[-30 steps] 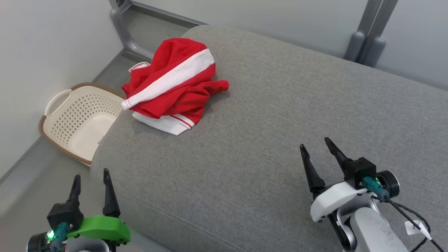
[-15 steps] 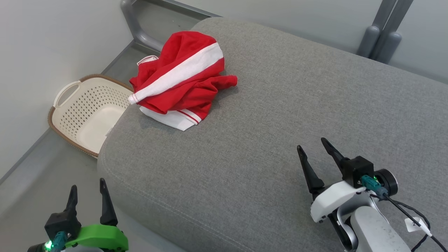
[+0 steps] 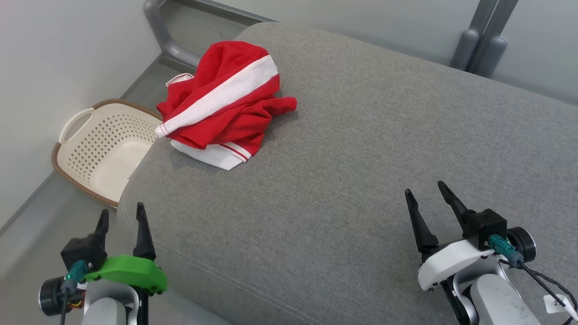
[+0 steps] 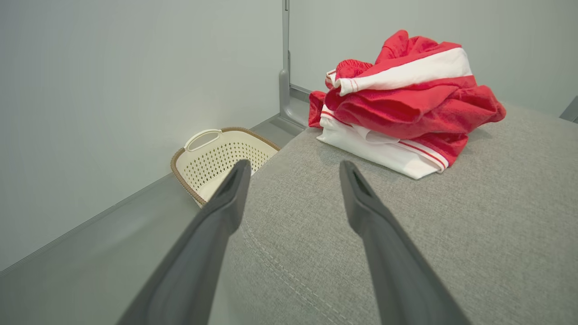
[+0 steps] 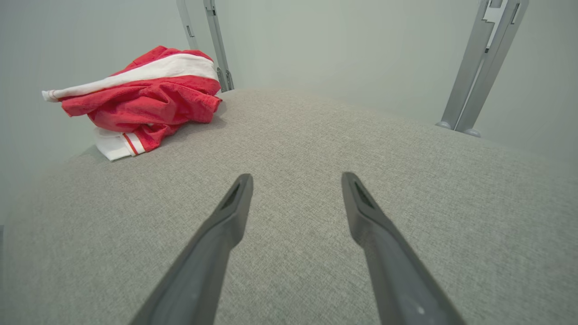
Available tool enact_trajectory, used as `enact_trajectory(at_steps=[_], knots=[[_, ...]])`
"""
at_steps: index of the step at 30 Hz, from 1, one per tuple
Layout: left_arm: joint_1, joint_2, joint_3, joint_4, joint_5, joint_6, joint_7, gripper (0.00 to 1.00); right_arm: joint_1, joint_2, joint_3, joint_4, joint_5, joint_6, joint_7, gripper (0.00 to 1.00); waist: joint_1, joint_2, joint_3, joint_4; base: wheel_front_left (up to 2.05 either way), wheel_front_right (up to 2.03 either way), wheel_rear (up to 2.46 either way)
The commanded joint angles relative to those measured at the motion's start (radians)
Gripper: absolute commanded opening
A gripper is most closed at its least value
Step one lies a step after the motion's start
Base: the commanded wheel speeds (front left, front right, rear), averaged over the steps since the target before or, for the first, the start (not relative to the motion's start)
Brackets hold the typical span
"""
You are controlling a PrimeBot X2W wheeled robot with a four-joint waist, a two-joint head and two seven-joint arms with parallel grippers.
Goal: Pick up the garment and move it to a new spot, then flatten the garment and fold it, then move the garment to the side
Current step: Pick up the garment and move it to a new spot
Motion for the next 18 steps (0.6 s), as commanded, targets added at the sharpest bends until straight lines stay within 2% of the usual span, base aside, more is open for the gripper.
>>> enact_trajectory(at_steps=[1, 6, 18], knots=[[-0.038, 0.004, 0.008, 0.011, 0.001, -0.014, 0.0, 1.0, -0.001, -0.013, -0.003, -0.008, -0.003, 0.0, -0.003, 1.0, 0.0, 0.0, 0.036, -0.042, 0.0, 0.0, 0.0], [-0.153, 0.02, 0.045, 0.085, -0.011, -0.048, 0.0, 1.0, -0.025, -0.04, 0.006, -0.026, -0.001, 0.0, -0.003, 1.0, 0.0, 0.0, 0.095, -0.107, 0.0, 0.0, 0.0], [-0.411, 0.097, 0.04, 0.258, -0.014, -0.071, 0.0, 1.0, -0.077, -0.09, 0.018, -0.051, 0.02, 0.0, -0.003, 1.0, 0.0, 0.0, 0.214, -0.227, 0.0, 0.0, 0.0]])
